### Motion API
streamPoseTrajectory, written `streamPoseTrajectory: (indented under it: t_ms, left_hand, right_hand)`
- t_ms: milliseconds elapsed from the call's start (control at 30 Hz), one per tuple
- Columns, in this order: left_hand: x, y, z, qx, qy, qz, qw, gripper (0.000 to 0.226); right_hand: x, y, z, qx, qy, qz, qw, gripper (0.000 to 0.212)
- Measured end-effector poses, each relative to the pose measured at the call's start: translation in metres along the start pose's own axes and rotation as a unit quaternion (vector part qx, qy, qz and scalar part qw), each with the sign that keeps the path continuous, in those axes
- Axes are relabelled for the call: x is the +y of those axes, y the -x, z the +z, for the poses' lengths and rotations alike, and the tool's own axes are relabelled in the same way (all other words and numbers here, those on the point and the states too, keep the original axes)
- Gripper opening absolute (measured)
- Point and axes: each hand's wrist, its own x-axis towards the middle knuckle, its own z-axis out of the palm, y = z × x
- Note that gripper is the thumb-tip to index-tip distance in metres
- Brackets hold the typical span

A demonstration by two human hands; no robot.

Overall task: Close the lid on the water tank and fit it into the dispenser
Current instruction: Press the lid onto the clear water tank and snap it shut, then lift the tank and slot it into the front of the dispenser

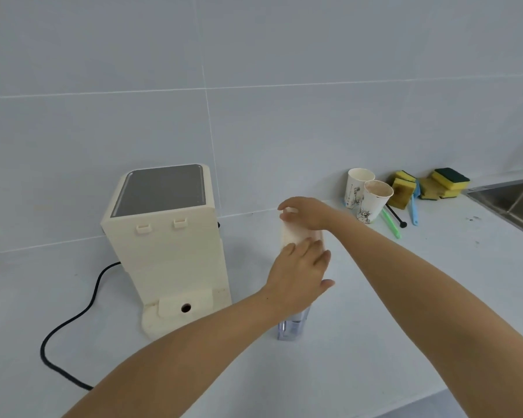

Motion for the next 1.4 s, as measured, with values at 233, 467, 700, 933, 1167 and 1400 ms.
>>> streamPoseTrajectory:
  t_ms: [233, 467, 700, 933, 1167, 1400]
  left_hand:
    - [-0.004, 0.004, 0.003, 0.065, 0.026, 0.002, 0.998, 0.036]
    - [-0.033, 0.027, 0.006, 0.094, -0.005, -0.031, 0.995, 0.045]
    - [-0.078, 0.034, 0.003, 0.084, 0.03, -0.087, 0.992, 0.05]
    - [-0.102, 0.029, 0.018, -0.007, 0.158, -0.151, 0.976, 0.056]
    - [-0.099, 0.031, 0.03, -0.007, 0.276, -0.224, 0.935, 0.093]
    - [-0.099, 0.029, 0.054, -0.142, 0.456, -0.348, 0.807, 0.11]
  right_hand:
    - [0.011, 0.005, 0.009, 0.048, 0.008, 0.023, 0.999, 0.038]
    - [0.033, 0.024, 0.011, 0.117, -0.027, 0.098, 0.988, 0.042]
    - [0.04, 0.047, 0.023, 0.157, -0.028, 0.116, 0.98, 0.038]
    - [0.041, 0.064, 0.039, 0.16, -0.027, 0.092, 0.982, 0.04]
    - [0.052, 0.074, 0.038, 0.106, -0.258, 0.091, 0.956, 0.099]
    - [0.075, 0.08, 0.072, 0.054, -0.41, 0.074, 0.907, 0.118]
